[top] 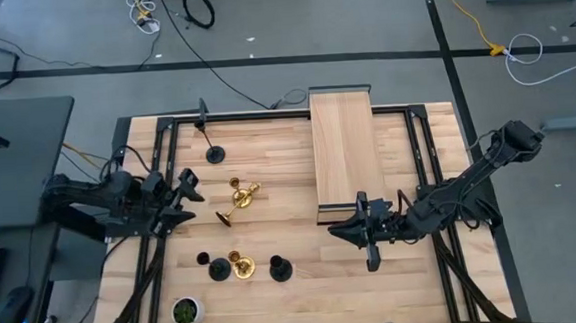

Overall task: Pick & Place candle stick holders
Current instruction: Put the bottom left black candleholder on the shelf

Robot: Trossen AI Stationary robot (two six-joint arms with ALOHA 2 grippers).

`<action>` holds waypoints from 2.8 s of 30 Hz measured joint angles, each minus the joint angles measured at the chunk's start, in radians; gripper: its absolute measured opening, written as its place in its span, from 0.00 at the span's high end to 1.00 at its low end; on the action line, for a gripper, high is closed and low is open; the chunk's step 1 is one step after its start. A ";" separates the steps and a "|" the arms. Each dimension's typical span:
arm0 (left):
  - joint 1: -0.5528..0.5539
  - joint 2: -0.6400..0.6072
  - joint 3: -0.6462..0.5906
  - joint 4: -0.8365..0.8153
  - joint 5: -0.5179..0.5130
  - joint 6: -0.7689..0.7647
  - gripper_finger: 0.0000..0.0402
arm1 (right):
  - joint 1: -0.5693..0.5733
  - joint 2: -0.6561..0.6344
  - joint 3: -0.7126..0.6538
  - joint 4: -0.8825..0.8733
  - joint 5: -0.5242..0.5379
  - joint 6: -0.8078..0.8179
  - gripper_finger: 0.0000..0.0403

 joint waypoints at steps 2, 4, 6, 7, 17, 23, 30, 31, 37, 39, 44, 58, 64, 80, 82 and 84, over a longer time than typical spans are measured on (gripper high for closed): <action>0.000 0.037 0.000 0.021 0.031 -0.047 0.48 | 0.000 0.000 0.000 -0.018 0.000 0.000 0.95; -0.007 0.089 0.000 0.048 0.039 -0.048 0.48 | 0.000 0.000 0.000 -0.039 0.000 0.002 0.95; -0.024 0.146 0.000 0.054 0.036 0.012 0.48 | 0.000 0.003 0.000 -0.061 -0.001 0.000 0.95; -0.034 0.175 0.000 0.052 0.033 0.059 0.48 | 0.000 0.007 0.000 -0.070 -0.001 -0.006 0.95; -0.133 0.300 0.008 0.136 0.073 0.271 0.48 | 0.014 0.087 -0.001 -0.084 -0.031 -0.039 0.95; -0.159 0.275 0.186 -0.177 0.142 0.283 0.48 | 0.037 0.148 -0.001 -0.061 -0.030 -0.031 0.95; -0.225 0.278 0.407 -0.852 0.018 0.159 0.48 | 0.085 0.193 -0.001 -0.043 -0.029 0.023 0.95; -0.238 0.278 0.417 -0.875 0.017 0.130 0.48 | 0.089 0.197 -0.001 -0.027 -0.029 0.032 0.95; -0.316 0.263 0.444 -0.919 0.007 0.049 0.48 | 0.115 0.200 -0.001 0.032 -0.013 0.034 0.95; -0.344 0.265 0.436 -0.931 -0.003 0.002 0.48 | 0.125 0.200 -0.001 0.038 -0.006 0.030 0.95; -0.432 0.309 0.433 -1.042 -0.122 -0.083 0.51 | 0.144 0.200 -0.001 0.043 0.056 0.010 0.95; -0.689 0.525 0.433 -1.029 -0.374 -0.189 0.60 | 0.146 0.200 -0.001 0.046 0.097 0.008 0.95; -0.774 0.634 0.433 -0.938 -0.564 -0.206 0.62 | 0.146 0.200 -0.001 0.046 0.097 0.007 0.95; -0.810 0.907 0.432 -0.842 -0.759 -0.357 0.62 | 0.146 0.200 -0.001 0.046 0.094 -0.041 0.95; -0.810 0.923 0.432 -0.831 -0.779 -0.357 0.62 | 0.146 0.200 -0.001 0.046 0.094 -0.041 0.95; -0.810 0.936 0.432 -0.816 -0.799 -0.358 0.62 | 0.146 0.200 -0.001 0.045 0.094 -0.041 0.95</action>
